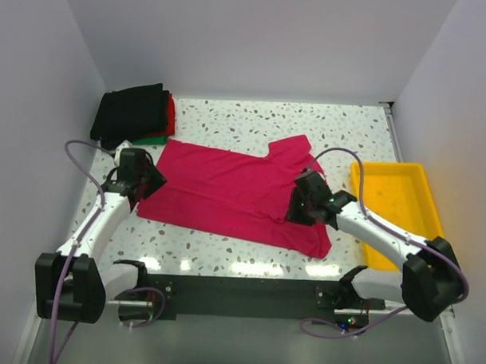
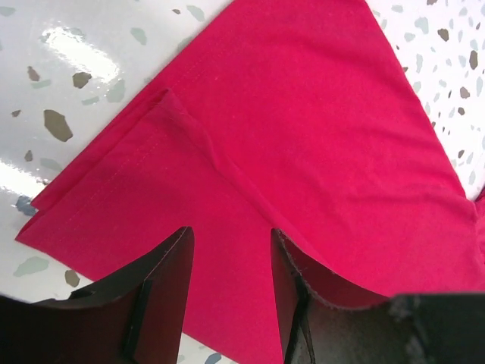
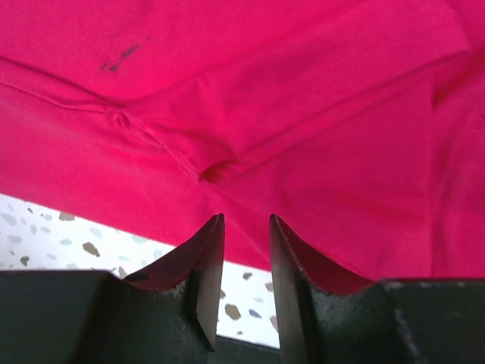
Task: Fold and stack the t-shirts
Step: Fold the tshirt
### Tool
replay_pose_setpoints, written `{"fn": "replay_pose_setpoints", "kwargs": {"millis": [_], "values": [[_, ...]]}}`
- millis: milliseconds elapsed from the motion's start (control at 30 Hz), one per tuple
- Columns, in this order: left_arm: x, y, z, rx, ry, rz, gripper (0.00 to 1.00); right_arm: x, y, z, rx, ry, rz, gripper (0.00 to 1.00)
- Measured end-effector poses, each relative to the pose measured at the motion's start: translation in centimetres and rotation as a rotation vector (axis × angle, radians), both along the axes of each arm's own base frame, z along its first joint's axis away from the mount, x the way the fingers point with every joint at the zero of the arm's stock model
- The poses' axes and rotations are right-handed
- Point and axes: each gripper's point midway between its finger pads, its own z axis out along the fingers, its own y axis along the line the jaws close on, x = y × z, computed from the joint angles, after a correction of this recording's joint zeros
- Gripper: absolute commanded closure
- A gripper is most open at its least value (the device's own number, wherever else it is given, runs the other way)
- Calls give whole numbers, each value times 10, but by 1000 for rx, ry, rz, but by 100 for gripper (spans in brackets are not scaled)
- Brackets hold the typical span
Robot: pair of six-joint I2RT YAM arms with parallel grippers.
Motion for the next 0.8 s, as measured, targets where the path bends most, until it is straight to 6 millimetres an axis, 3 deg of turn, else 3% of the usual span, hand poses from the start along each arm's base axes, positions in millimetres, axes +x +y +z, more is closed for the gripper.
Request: {"fn": "replay_pose_setpoints", "kwargs": {"millis": [333,500,633,800], "values": [[31,-11,8,-4,0,-87,50,12,43,-30,-110,-39,95,75],[38,-12,7,5,-2,-110,50,11,48,-42,-161,-29,111,75],[39,-14,2,1,15,-119,50,20,51,-44,-185,-37,102,78],[39,-15,0,3,19,-134,50,38,58,-35,-203,-75,90,92]]}}
